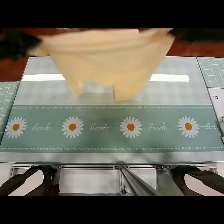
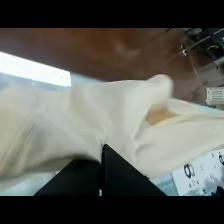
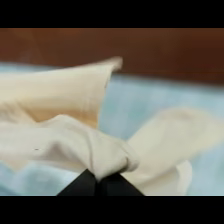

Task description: Fold the shirts.

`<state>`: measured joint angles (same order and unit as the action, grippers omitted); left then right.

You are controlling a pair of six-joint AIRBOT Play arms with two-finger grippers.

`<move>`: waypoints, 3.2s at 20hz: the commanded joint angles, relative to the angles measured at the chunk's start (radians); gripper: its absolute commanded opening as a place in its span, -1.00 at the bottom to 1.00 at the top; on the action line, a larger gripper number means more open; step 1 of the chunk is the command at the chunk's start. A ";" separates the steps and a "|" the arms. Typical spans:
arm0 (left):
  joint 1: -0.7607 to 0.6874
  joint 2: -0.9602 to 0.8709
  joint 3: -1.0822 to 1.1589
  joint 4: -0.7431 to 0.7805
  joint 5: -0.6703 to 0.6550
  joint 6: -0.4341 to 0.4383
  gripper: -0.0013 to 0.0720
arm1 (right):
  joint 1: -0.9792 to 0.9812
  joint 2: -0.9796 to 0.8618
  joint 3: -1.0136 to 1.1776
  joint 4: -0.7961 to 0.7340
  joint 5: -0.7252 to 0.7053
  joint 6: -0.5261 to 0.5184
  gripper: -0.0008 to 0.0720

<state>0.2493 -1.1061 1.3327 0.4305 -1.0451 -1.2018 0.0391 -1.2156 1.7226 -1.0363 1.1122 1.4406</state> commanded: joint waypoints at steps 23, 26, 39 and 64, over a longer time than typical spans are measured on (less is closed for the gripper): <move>-0.167 0.414 -0.617 0.255 -0.193 -0.090 -0.93 | -0.033 0.224 -0.234 -0.123 0.249 -0.042 -0.91; -0.200 0.271 -0.769 0.251 0.182 -0.089 -0.93 | -0.033 -0.004 -0.238 -0.126 0.121 -0.051 -0.91; -0.191 -0.534 -0.060 0.141 0.137 0.020 0.45 | -0.130 -0.516 -0.018 0.048 -0.045 0.117 0.19; -0.060 -0.537 -0.368 0.194 -0.036 -0.042 0.42 | -0.536 0.154 -1.037 -0.080 0.005 0.019 0.14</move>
<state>0.2276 -1.6135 0.9600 0.6270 -1.1389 -1.2236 -0.4950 -1.0687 0.6975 -1.1221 1.1229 1.4654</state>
